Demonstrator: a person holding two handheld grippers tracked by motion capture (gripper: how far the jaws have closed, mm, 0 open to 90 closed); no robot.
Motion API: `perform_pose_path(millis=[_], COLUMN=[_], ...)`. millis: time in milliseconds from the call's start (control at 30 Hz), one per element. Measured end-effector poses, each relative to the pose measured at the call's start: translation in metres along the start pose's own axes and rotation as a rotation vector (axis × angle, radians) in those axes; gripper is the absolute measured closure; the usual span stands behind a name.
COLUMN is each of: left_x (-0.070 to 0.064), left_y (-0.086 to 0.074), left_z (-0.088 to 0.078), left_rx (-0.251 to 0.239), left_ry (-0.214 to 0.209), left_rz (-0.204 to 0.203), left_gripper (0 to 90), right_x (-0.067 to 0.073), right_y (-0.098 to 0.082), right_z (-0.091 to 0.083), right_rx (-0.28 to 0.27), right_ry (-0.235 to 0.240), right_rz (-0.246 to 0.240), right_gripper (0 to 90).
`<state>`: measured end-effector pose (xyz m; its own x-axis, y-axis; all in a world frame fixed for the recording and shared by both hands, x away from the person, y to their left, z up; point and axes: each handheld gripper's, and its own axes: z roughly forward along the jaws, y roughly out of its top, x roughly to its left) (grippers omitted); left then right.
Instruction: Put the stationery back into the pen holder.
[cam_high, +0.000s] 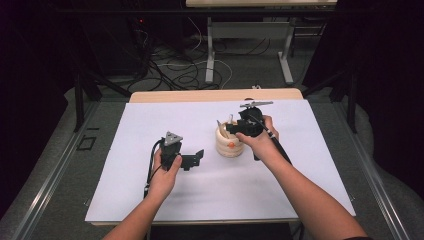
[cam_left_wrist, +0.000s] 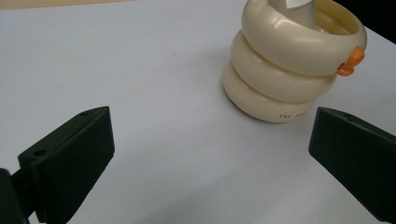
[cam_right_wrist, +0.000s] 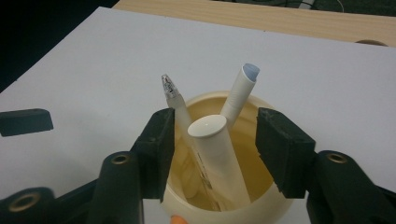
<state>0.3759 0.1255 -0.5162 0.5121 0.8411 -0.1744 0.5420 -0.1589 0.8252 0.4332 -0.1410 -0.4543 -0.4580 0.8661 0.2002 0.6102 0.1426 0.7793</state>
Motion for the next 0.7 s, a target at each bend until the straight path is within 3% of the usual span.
perform_pose_path(millis=[367, 700], left_x=[0.013, 0.026], left_y=[0.001, 0.002], left_z=[-0.004, -0.009], left_rx=[-0.009, -0.015], left_ry=[0.030, 0.056], left_rz=[-0.035, -0.064], left_gripper=[0.1, 0.1], right_x=[-0.008, -0.027], right_y=[-0.002, -0.016], right_z=[-0.021, -0.034], right_rx=[-0.054, -0.080], right_ry=[0.010, -0.029], right_rz=[-0.022, -0.003], right_gripper=[30.3, 20.8])
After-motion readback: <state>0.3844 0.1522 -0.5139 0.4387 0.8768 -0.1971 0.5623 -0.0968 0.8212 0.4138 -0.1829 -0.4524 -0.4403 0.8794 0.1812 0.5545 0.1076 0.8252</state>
